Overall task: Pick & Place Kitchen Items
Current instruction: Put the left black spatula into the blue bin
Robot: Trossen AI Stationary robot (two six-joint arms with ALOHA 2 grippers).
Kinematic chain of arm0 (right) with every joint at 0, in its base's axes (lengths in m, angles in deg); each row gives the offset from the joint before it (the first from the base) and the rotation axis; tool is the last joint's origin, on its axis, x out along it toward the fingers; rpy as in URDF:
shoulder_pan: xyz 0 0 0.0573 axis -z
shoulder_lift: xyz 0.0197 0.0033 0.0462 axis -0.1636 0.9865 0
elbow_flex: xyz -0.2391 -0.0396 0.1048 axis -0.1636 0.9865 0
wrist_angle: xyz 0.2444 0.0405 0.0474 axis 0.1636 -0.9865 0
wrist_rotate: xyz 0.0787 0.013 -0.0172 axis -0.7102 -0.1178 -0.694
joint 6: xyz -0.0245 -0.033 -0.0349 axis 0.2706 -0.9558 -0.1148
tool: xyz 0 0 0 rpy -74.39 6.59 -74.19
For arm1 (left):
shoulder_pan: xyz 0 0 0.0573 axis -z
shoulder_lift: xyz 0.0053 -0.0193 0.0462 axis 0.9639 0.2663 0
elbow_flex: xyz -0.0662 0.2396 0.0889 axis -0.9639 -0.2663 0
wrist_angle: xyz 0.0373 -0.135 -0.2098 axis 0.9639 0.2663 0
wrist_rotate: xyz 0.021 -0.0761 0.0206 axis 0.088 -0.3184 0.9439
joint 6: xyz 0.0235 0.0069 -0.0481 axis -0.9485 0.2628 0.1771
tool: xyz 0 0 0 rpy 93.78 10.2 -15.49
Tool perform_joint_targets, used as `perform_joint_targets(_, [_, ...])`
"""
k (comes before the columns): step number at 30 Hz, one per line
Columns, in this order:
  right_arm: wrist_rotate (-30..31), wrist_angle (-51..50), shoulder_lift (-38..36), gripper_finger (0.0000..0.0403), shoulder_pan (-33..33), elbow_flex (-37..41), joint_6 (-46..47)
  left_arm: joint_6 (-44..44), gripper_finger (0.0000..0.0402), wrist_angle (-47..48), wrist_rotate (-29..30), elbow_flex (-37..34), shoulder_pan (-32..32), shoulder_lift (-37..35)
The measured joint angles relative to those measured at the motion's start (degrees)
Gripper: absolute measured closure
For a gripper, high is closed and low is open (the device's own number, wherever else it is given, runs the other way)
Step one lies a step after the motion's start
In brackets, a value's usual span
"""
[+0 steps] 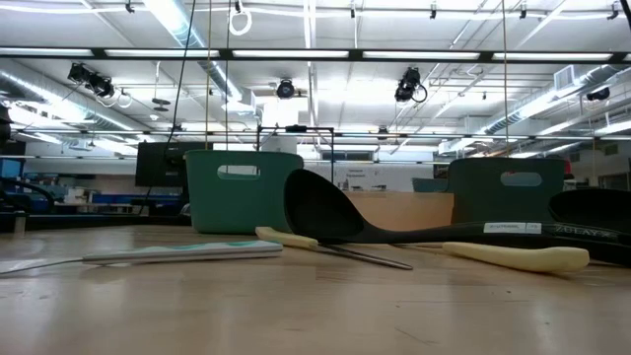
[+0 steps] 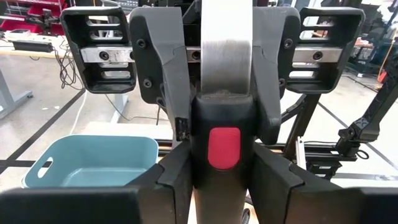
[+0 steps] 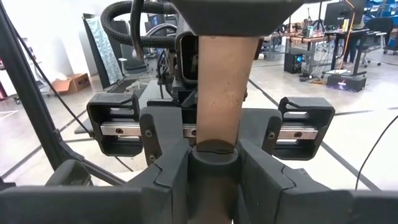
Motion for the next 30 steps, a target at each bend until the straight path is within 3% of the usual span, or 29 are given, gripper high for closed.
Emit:
perform_joint_targets(9, [-0.10, -0.25, 0.00, 0.0283, -0.02, 0.00, -0.22, 0.24, 0.0235, 0.03, 0.43, 0.02, -0.02, 0.00])
perform_joint_targets(30, [-0.06, -0.47, -2.54, 0.0282, -0.02, 0.00, -0.23, 1.04, 0.0221, 6.80, 3.39, 0.04, -0.22, -4.19])
